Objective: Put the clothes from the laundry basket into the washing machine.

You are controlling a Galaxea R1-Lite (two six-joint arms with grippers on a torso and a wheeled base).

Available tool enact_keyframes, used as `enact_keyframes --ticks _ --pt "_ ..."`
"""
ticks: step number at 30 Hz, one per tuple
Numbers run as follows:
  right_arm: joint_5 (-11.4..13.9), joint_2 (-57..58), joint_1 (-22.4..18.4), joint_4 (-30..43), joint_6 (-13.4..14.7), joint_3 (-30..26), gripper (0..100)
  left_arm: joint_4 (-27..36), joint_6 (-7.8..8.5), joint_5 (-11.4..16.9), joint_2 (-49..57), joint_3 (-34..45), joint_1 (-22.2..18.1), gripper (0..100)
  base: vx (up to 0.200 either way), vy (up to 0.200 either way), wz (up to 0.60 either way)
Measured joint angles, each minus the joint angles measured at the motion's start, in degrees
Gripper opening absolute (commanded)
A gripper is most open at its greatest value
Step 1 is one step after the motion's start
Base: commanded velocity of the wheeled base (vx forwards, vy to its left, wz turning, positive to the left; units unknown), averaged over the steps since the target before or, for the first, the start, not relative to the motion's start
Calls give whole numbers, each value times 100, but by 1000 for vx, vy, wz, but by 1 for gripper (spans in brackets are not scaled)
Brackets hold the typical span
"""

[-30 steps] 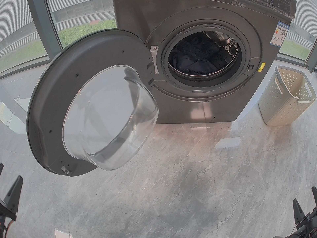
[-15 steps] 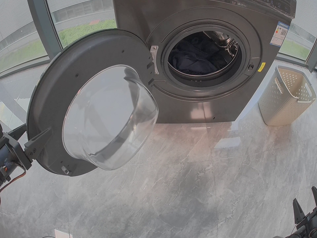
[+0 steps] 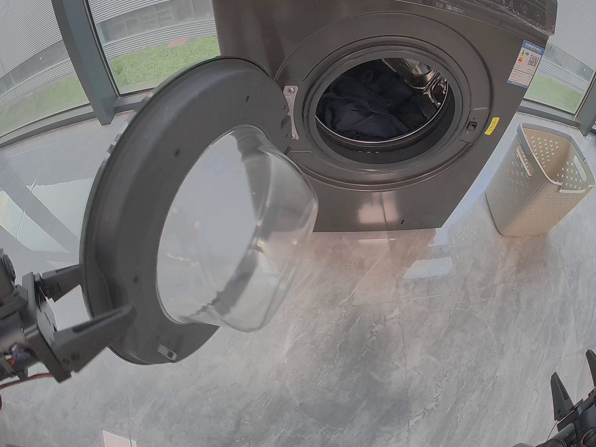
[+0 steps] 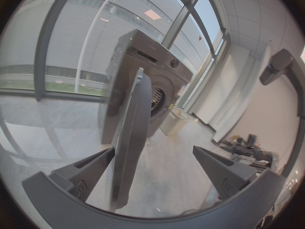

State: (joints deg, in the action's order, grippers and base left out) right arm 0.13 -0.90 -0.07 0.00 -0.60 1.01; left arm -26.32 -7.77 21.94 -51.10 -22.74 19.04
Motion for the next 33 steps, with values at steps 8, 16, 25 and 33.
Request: enact_keyframes --ticks 8,16,25,33 --pt "-2 -2 -2 0 2 0 100 385 -194 -232 483 -146 518 100 0 0 0" --pt "-2 -2 -2 0 0 0 100 440 -77 -330 467 -419 -450 100 0 0 0" --pt "-2 -2 -2 0 0 0 100 156 161 -321 -295 -466 -488 100 0 0 0" --pt "-2 -2 -2 0 0 0 100 -277 158 -374 -1119 -719 94 100 0 0 0"
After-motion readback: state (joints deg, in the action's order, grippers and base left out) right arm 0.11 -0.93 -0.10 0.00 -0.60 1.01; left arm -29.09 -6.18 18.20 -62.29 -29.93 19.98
